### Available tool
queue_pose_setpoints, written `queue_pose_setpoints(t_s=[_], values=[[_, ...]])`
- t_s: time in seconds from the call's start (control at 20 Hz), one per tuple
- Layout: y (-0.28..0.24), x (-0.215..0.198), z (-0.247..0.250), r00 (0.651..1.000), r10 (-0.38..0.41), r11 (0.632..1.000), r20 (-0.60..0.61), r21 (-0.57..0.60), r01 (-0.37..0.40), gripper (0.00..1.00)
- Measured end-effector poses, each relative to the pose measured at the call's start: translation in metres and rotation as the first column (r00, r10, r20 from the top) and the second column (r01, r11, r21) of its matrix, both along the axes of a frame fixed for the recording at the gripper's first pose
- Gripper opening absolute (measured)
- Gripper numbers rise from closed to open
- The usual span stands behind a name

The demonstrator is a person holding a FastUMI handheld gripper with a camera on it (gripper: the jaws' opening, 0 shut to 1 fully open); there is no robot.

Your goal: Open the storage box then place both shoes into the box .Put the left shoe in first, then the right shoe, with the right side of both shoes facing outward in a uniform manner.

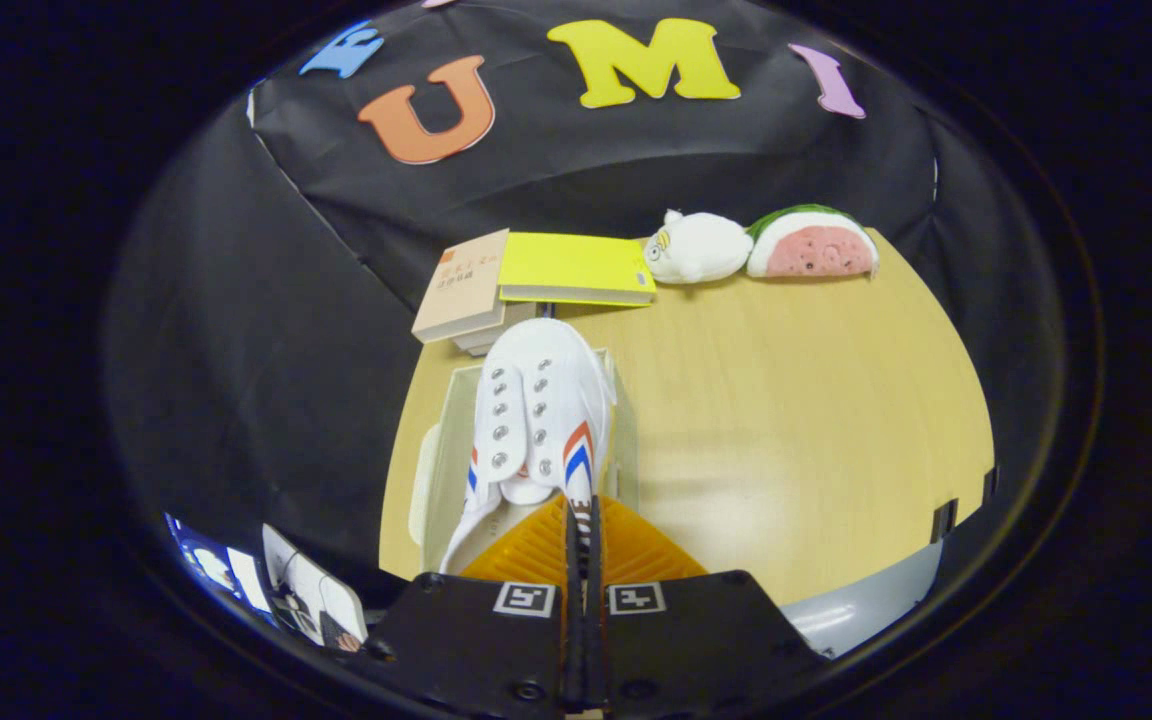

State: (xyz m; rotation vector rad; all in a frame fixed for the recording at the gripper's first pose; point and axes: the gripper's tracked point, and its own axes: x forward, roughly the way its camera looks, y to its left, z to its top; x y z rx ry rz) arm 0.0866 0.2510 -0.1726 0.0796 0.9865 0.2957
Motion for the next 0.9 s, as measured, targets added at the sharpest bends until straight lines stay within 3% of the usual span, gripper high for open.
queue_pose_setpoints(t_s=[0.1, 0.3, 0.65, 0.85, 0.9], values=[[0.014, 0.005, -0.018, 1.0, -0.013, 0.999, -0.013, -0.037, 0.012, 0.06], [0.03, 0.022, -0.042, 0.993, -0.122, 0.992, 0.0, -0.037, 0.122, 0.06], [0.036, 0.031, -0.077, 0.988, -0.152, 0.977, 0.009, -0.152, 0.151, 0.08], [0.041, 0.041, -0.053, 0.984, -0.144, 0.979, 0.108, -0.126, 0.158, 0.28], [0.043, 0.042, -0.046, 0.982, -0.141, 0.981, 0.128, -0.113, 0.156, 0.47]])
